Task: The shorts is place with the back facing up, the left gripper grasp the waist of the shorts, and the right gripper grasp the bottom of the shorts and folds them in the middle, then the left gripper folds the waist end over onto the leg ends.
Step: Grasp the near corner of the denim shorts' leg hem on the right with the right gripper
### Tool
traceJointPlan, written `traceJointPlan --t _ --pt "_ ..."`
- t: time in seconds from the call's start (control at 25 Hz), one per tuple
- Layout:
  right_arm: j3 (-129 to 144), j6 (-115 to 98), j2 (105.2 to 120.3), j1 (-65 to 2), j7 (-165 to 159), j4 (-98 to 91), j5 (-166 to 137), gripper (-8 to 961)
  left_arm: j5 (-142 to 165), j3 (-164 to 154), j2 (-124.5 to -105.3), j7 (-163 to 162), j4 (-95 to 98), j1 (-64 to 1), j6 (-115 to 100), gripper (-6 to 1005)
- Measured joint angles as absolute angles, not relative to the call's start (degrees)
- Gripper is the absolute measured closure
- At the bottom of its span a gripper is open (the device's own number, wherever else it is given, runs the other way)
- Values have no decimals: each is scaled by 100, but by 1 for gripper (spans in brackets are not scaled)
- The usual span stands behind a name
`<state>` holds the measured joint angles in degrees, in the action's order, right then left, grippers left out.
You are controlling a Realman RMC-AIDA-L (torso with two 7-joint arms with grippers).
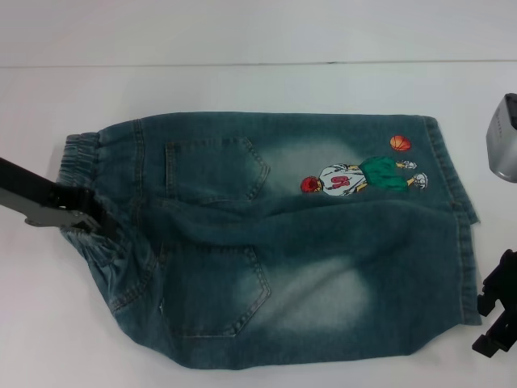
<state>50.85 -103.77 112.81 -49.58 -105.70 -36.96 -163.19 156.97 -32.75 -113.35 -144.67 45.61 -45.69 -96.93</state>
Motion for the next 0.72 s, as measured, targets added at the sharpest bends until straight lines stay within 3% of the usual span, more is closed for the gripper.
traceJointPlan --t 0.4,0.72 --pt "5105 -10523 11219 -4957 -10532 -3719 -16318 160 15697 -3276 -11344 -14466 4561 -4596 -9694 966" --pt "5149 -10538 11287 -4957 -10521 -3708 -16322 161 15697 -3286 -11347 -14466 4561 -4606 -9660 966"
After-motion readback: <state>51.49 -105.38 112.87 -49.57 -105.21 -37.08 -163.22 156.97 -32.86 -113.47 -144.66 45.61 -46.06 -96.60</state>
